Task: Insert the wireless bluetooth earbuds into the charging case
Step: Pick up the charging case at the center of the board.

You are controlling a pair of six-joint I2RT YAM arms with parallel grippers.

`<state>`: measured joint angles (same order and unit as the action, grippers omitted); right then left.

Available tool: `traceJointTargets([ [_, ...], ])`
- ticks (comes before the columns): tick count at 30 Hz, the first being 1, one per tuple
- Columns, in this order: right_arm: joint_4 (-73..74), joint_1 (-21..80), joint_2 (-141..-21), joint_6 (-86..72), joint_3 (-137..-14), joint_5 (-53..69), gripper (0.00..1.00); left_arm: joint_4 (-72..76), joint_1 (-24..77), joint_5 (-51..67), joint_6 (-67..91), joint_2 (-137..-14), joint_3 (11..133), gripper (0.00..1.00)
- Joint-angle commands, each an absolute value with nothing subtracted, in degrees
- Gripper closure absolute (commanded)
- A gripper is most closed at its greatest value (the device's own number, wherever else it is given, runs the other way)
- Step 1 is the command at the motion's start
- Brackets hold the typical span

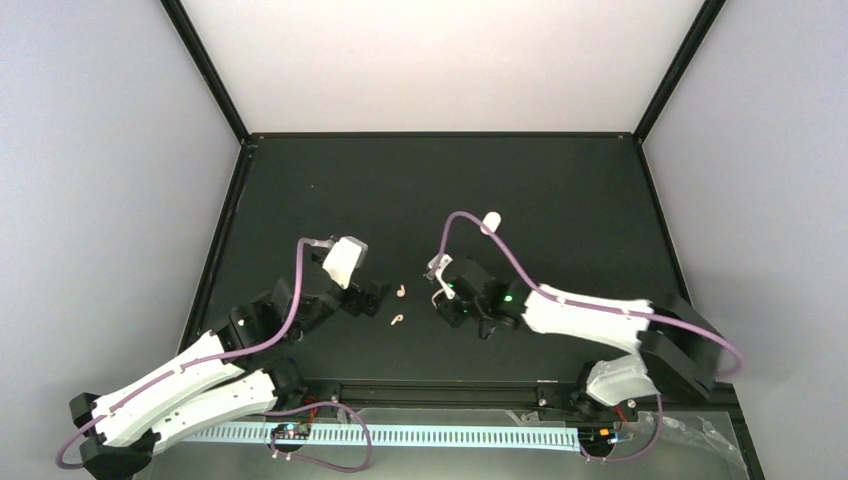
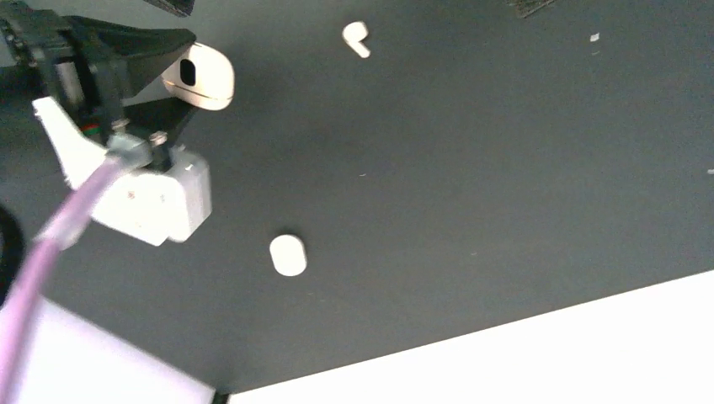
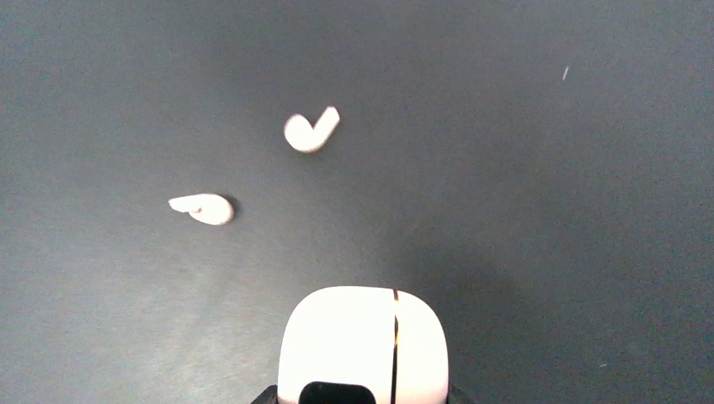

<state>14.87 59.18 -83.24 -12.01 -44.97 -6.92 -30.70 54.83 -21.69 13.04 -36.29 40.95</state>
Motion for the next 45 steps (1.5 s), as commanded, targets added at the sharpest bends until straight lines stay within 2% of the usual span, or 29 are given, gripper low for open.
traceJointTargets([
  [1,10.79,59.84,-69.31,-7.07,-40.76,-4.17,0.69,-23.52,54.58,-14.07,17.07,-38.49,42.43,0.01],
  [5,11.73,60.07,-58.23,-3.23,-38.70,-2.72,0.70,-18.90,54.58,-7.46,19.26,-42.93,44.48,0.01],
  [10,13.35,60.12,-51.80,-0.67,-39.16,-3.94,0.70,-15.59,54.50,1.39,23.30,-49.55,49.45,0.01],
  [15,13.59,60.19,-50.39,0.37,-40.00,-4.31,0.70,-16.10,54.49,5.95,26.46,-55.15,53.96,0.01],
  [21,13.78,60.29,-50.01,0.90,-41.09,-4.57,0.70,-18.02,54.49,9.51,28.08,-59.82,56.50,0.06],
  [31,14.01,60.25,-49.75,1.58,-42.23,-4.68,0.70,-19.73,54.19,9.22,29.44,-62.94,55.91,0.13],
  [45,14.15,60.33,-49.92,3.03,-44.25,-3.85,0.71,-18.50,53.49,15.42,29.02,-66.39,56.06,0.42],
])
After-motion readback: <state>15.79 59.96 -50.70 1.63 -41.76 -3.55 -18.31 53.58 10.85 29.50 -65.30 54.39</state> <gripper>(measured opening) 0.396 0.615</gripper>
